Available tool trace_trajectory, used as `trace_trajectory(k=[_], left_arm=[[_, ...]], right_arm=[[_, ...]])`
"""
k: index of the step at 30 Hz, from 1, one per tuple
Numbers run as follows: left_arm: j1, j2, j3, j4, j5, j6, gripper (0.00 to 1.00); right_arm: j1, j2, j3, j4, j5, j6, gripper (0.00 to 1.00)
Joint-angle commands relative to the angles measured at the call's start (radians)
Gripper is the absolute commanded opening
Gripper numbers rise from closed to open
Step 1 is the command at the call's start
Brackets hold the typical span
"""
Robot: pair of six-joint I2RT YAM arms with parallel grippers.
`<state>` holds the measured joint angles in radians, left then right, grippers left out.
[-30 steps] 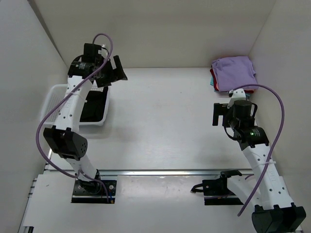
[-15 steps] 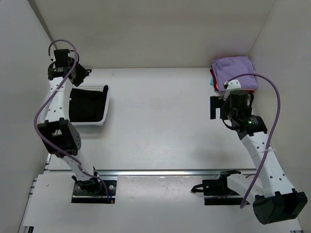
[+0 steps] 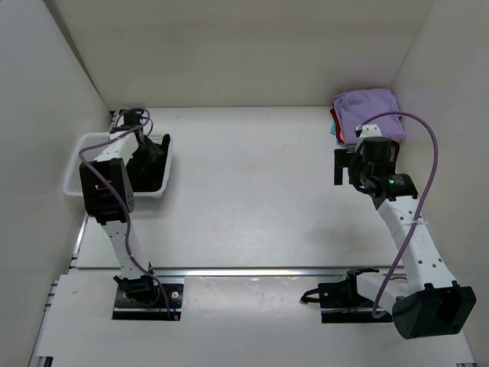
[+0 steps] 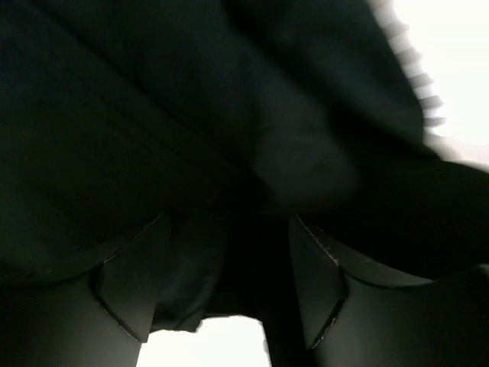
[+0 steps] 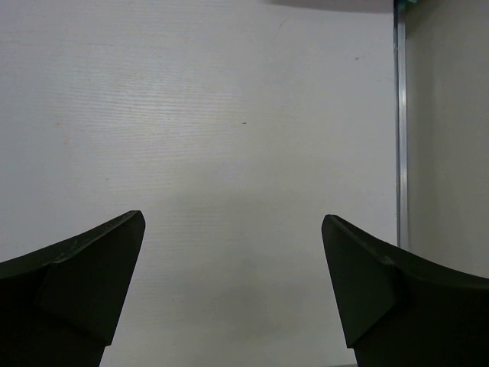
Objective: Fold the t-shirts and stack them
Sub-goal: Grab crumpled tshirt from bin with the left arm, then move the tshirt to the center of the board
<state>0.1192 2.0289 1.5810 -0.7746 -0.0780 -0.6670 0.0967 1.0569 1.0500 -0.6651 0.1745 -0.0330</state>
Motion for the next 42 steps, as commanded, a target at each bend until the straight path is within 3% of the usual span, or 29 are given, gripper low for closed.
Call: trace_trajectory(k=[1,4,6,7,11,13,15,17,20,22,26,30,34,38,39,40,42], left_arm=[[-0.016,-0.006,-0.024,0.018,-0.028,-0.002,0.73],[-0.019,0.022,-0.019,-0.008,-0.037,0.02,0.6],[-0.012,0.028,-0.039,-0.011,-0.045,0.043,0.03],[-0.026,0.011,-0.036,-0.008,-0.066,0.034,0.0],[-0.064,-0.114,0.0,0.027,-0.16,0.043,0.0],[-0.105,-0.189,0.147,0.035,-0.207,0.142,0.0],[-0.316,-0.225,0.549,0.033,-0.381,0.304,0.0],[-0.39,-0.293,0.616,0.106,-0.274,0.255,0.0],[-0.458,-0.37,0.588,0.218,-0.009,0.12,0.0],[-0.519,-0.412,0.554,0.287,0.078,0.023,0.0],[-0.7,-0.493,0.514,0.353,0.051,0.003,0.0],[-0.655,-0.558,0.317,0.347,0.138,-0.059,0.0],[-0.645,-0.607,0.058,0.322,0.101,-0.043,0.0],[-0.612,-0.518,-0.03,0.204,0.024,-0.04,0.0],[-0.59,-0.504,-0.051,0.181,0.005,-0.037,0.1],[-0.575,-0.483,-0.065,0.185,0.012,-0.04,0.32],[-0.529,-0.463,-0.084,0.199,0.03,-0.037,0.45]], right_arm=[[0.005,0.006,0.053,0.001,-0.001,0.012,0.99],[0.0,0.008,0.054,0.005,-0.004,0.019,0.99],[-0.002,-0.003,0.045,0.002,-0.013,0.022,0.99],[-0.002,-0.005,0.048,0.008,-0.016,0.025,0.99],[-0.003,-0.017,0.019,0.022,-0.05,0.056,0.99],[-0.008,-0.04,0.007,0.028,-0.066,0.068,0.99],[0.011,-0.058,-0.022,0.041,-0.092,0.094,0.99],[0.03,-0.078,-0.048,0.053,-0.121,0.102,0.99],[0.061,-0.107,-0.071,0.05,-0.106,0.122,1.0],[0.055,-0.139,-0.084,0.05,-0.119,0.134,0.99],[-0.017,-0.245,-0.154,0.059,-0.196,0.163,0.99],[-0.029,-0.323,-0.199,0.038,-0.234,0.173,0.99],[-0.023,-0.337,-0.2,-0.004,-0.248,0.168,0.99],[0.003,-0.302,-0.2,-0.005,-0.325,0.157,0.99],[0.008,-0.272,-0.191,-0.008,-0.329,0.165,0.99],[0.033,-0.244,-0.189,-0.008,-0.334,0.171,0.99],[0.055,-0.215,-0.202,0.019,-0.339,0.188,0.99]])
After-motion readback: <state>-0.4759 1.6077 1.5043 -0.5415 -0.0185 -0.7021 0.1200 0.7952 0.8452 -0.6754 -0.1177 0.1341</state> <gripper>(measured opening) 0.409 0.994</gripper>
